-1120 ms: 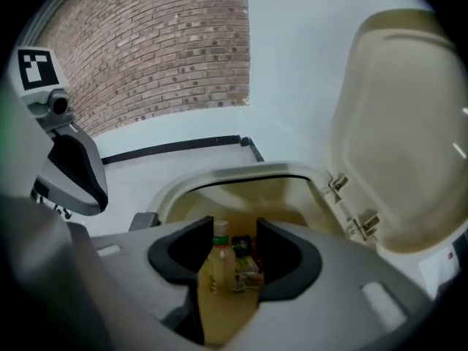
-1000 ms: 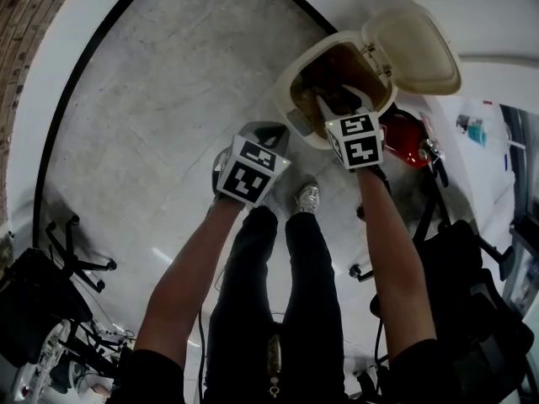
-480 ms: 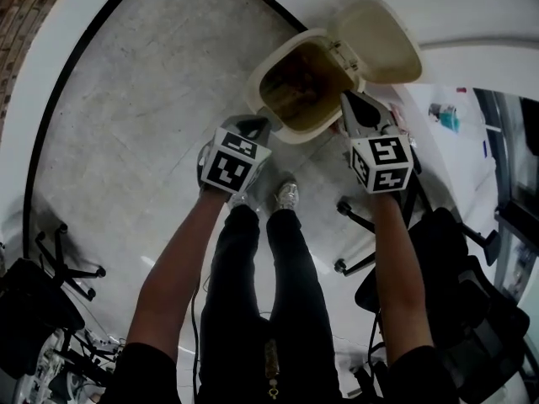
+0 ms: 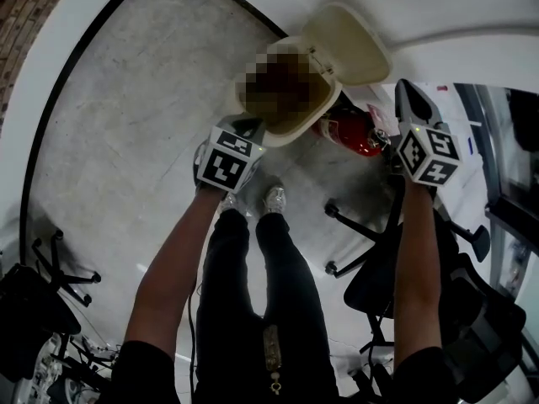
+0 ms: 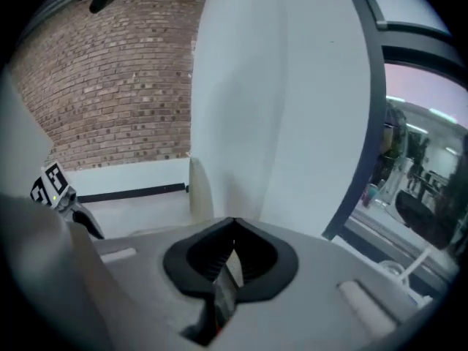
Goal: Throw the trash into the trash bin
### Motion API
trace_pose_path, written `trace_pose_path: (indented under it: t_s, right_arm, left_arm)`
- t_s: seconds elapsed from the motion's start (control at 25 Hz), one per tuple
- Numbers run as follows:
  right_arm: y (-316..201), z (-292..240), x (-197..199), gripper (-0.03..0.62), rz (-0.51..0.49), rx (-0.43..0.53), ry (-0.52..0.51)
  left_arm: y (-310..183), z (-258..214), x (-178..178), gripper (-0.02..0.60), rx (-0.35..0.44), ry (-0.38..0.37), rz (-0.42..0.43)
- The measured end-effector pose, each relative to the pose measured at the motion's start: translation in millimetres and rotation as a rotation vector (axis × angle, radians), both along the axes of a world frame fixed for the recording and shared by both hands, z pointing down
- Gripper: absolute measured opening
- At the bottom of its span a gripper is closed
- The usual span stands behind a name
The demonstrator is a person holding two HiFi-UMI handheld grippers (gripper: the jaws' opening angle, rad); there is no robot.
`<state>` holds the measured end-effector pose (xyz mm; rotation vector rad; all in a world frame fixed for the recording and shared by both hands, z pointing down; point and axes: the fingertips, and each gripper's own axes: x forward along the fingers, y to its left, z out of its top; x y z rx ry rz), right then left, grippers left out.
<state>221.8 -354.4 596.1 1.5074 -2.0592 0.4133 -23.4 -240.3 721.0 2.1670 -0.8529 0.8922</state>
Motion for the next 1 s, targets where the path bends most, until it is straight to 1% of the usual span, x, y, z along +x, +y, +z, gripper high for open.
trace_pose_path:
  t_s: [0.08,0.2,0.32,0.48,0.68,0.76,0.88,1.0]
  right_arm:
    - [-19.2,-15.9,1.7,0.003,0.007,0.036,-0.029]
    - [-43.1,-28.0,-10.9,0.002,-0.018,0.055,-0.096]
    - [-55.3,-28.3,-23.5,0.002,-0.058,0.038,-0.14]
    - [-59.2,-23.4,-34.3,0.003,-0.101,-0.014,-0.189]
    - [-43.4,-25.2,-55.3,0.002,-0.202,-0.079,-0.259]
    - [-31.8,-21.7,-68.9,0.002,-0.259,-0.117,-0.284]
    - [-9.3,-6.6,-92.2,0.002,-0.353,-0.176,-0.275]
    - [11.6,9.3,-113.2,0.002,-0.398,-0.217,-0.293]
  left_arm:
    - [-1.6,-1.3,-0.7,0.006,-0.001,-0.008,-0.001]
    - [-4.7,-2.6,-5.5,0.006,0.0,-0.03,-0.001]
    - [-6.6,-4.7,-8.9,0.006,0.003,-0.052,0.001]
    - [-8.0,-9.1,-13.6,0.006,0.003,-0.062,-0.016]
    - [-7.9,-10.0,-20.2,0.006,0.002,-0.064,-0.046]
    - [-6.1,-9.0,-23.3,0.006,-0.002,-0.066,-0.054]
    - [-2.3,-7.9,-24.9,0.006,-0.008,-0.071,-0.056]
    - [0.9,-7.8,-25.5,0.006,-0.008,-0.076,-0.056]
